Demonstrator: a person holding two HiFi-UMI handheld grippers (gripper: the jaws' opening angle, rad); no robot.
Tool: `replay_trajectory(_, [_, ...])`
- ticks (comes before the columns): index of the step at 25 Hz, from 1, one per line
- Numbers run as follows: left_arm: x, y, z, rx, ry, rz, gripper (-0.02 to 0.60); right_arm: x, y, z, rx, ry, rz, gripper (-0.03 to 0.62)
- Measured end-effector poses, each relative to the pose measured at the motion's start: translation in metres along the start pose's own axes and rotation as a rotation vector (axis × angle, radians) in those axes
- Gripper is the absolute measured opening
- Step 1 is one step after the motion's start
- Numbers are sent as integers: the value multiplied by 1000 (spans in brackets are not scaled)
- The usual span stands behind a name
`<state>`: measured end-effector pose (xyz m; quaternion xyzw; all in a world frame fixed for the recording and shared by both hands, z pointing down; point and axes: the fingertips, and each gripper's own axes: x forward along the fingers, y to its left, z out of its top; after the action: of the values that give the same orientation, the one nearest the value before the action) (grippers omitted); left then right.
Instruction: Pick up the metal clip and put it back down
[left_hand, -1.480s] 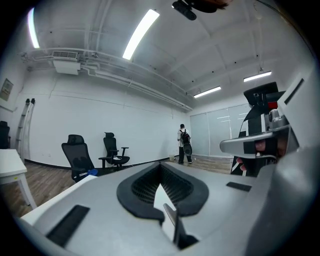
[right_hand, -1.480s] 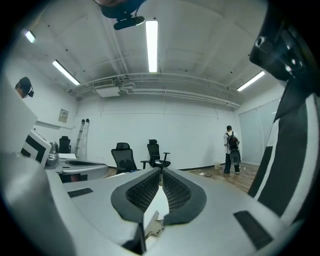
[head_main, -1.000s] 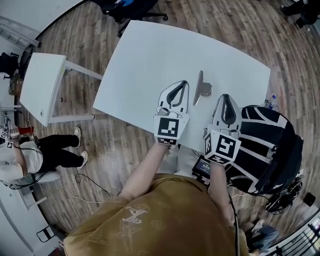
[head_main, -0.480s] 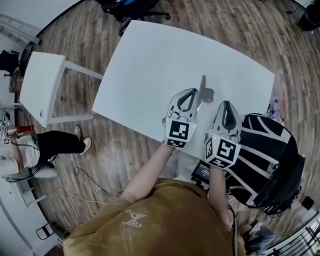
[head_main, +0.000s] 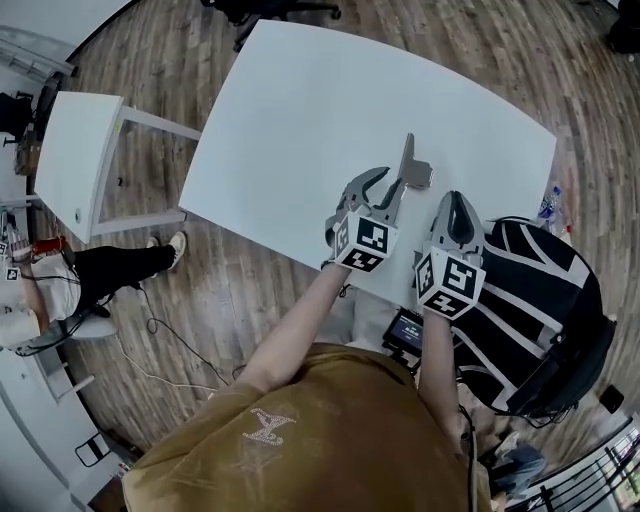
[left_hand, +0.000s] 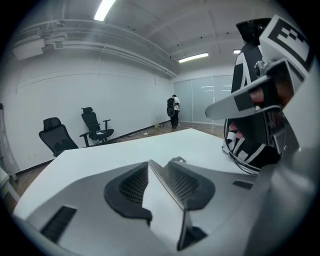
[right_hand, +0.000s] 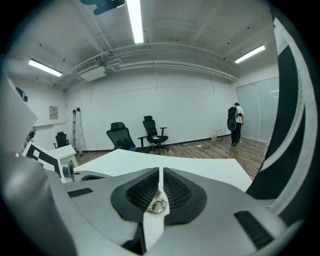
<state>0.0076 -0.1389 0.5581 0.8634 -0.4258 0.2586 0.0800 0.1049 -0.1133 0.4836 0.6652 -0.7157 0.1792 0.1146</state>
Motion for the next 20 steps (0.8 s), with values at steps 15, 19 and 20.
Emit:
replay_trajectory(15, [41, -25, -47, 90, 187, -134, 167, 43, -3, -60, 109, 202, 80, 11])
replay_trajectory(19, [42, -27, -45, 131, 179, -137, 167, 56, -3, -75, 211, 261, 139, 41])
replay_trajectory(20, [42, -28, -44, 149, 178, -136, 167, 58, -2, -77, 233, 273, 152, 60])
